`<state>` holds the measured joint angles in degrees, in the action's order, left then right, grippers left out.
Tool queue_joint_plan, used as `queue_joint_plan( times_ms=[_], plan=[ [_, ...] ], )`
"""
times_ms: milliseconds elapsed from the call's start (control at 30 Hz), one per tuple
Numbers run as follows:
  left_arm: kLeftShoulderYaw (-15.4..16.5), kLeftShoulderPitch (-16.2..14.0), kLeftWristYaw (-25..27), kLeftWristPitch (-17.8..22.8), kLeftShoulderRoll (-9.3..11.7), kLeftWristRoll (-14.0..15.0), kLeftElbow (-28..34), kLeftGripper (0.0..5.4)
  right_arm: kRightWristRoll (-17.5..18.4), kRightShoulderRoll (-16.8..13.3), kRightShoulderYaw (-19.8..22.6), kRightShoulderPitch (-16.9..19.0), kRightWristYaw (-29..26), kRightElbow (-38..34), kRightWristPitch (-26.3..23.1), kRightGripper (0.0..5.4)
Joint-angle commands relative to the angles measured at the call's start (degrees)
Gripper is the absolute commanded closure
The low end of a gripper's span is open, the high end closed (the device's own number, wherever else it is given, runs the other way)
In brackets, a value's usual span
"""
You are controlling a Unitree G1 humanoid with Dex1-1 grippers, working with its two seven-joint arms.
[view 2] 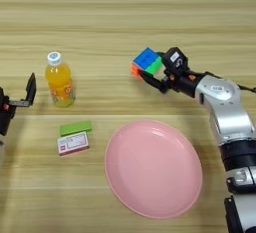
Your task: Move the objects on the table
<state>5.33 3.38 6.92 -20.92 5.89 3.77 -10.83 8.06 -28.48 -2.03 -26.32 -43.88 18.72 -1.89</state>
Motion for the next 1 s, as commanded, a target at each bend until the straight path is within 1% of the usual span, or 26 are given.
queue_joint_plan(
  times_ms=[33, 433, 667, 700, 833, 867, 1000],
  plan=[
    [-0.3, -0.3, -0.3, 0.5, -0.1, -0.6, -0.1, 0.0, -0.8, 0.6, 0.0, -0.1, 0.2, 3.5, 1.8, 2.06],
    [-0.2, -0.2, -0.1, 0.4, 0.1, -0.5, -0.3, 0.0, -1.1, 1.6, -0.1, 1.6, -0.5, 12.8, 5.2, 2.06],
    [-0.2, -0.2, 0.0, 0.6, 0.2, -0.5, -0.3, 0.0, -2.0, 2.1, -0.5, 1.7, -1.0, 15.7, 6.3, 2.06],
    [-0.2, -0.2, 0.0, 0.6, 0.2, -0.5, -0.3, 0.0, -2.1, 2.1, -0.6, 1.7, -1.1, 16.0, 6.4, 1.78],
    [-0.2, -0.1, 0.0, 0.6, 0.2, -0.6, -0.4, 0.0, -2.4, 2.2, -0.7, 1.5, -1.4, 16.8, 6.8, 1.14],
    [-0.3, 0.0, 0.0, 0.6, 0.2, -0.6, -0.4, 0.0, -2.1, 2.3, -0.6, 1.5, -1.7, 16.4, 6.9, 1.11],
    [-0.2, 0.3, 0.0, 0.6, 0.3, -0.5, -0.8, 0.0, 0.2, 3.2, 1.5, 0.8, -1.8, 13.9, 8.1, 0.56]
  ],
)
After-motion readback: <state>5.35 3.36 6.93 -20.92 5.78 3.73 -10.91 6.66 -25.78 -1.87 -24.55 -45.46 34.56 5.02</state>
